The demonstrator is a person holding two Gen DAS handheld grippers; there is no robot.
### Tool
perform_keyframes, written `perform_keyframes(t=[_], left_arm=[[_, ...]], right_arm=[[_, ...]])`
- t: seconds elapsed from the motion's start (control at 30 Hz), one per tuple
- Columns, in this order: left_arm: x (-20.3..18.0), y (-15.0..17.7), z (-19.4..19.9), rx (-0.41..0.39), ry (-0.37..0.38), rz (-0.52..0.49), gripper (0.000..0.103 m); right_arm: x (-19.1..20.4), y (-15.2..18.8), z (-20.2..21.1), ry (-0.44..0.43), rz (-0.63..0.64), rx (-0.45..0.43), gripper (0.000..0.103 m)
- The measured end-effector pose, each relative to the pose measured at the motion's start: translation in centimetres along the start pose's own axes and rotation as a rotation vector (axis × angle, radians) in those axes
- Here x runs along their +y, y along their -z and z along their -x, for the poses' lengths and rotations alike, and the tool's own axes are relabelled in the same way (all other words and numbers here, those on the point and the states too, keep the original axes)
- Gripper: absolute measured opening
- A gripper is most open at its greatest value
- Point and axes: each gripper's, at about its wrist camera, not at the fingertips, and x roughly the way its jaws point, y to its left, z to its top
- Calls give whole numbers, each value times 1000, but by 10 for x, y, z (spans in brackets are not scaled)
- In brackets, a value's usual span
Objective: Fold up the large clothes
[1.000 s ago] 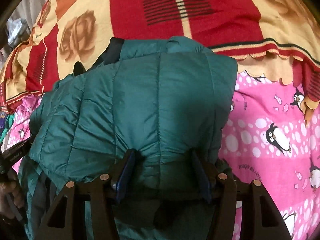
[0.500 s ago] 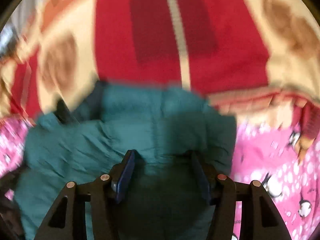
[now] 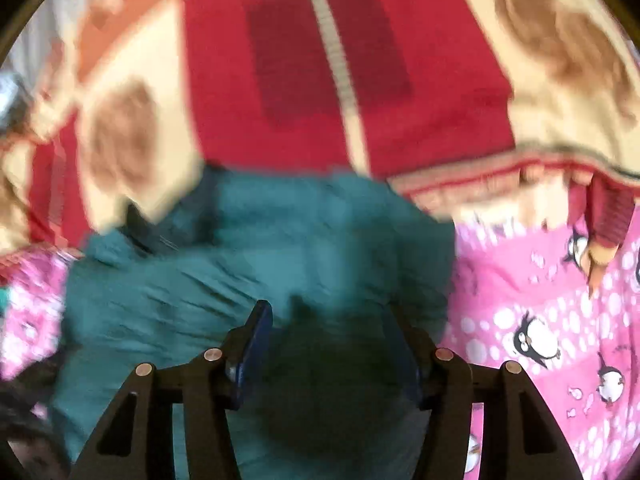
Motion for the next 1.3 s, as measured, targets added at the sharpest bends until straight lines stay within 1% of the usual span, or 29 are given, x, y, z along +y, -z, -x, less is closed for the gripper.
perform_keyframes(t=[0.03,0.07,0.1,0.13,0.17,0.23,0.27,0.33,0.4,0.47,0.53,0.63,0.73,0.8,0.9,0.93,1.0,1.03,1.1,1.17,1.2,1.23,1.3], left_arm=[[-1,0,1,-2,-4,-4,37],[-2,1,1,-7,-9,-9,37],[-3,1,2,-13,-8,-10,37],[-2,1,2,-17,-3,-5,39],[0,1,2,-21,10,5,40],[6,0,1,-21,53,37,54],[9,1,0,-18,72,53,55],[13,1,-3,-9,96,72,57],[12,1,-4,-6,96,69,59],[7,2,-5,-6,78,56,62],[3,3,-6,-10,66,47,68],[5,4,-8,-16,92,66,75],[10,5,-8,-19,121,109,77],[11,5,-8,-15,127,116,77],[5,4,-5,-12,111,76,77],[5,3,-2,-25,105,72,77],[7,0,12,-79,107,98,77],[7,-2,20,-115,121,110,77],[4,-5,36,-192,158,103,77],[-4,-6,48,-265,182,81,77],[-10,-7,50,-281,203,65,77],[-14,-8,49,-277,222,53,77],[-25,-8,37,-233,253,33,77]], right_arm=[[12,3,8,-26,19,-15,56],[28,9,12,-61,62,-13,56],[36,14,14,-75,96,-1,56],[49,22,8,-62,145,30,56],[56,32,-5,-28,180,74,56],[57,50,-25,11,209,138,57],[58,57,-27,20,215,121,58],[55,54,-25,27,218,118,58],[55,50,-26,38,220,133,60],[55,49,-22,35,215,126,60],[56,51,-25,33,214,116,60],[48,54,-26,22,206,109,60],[48,55,-24,14,200,97,61],[46,56,-23,11,198,92,61],[45,57,-22,10,196,94,61],[45,57,-22,11,198,95,61],[46,56,-23,19,205,100,61],[47,55,-22,23,211,104,60],[50,52,-18,36,216,99,60],[57,46,-4,41,216,55,60],[59,44,2,38,214,34,60],[64,40,11,26,212,-4,60],[73,36,23,10,213,-55,60]])
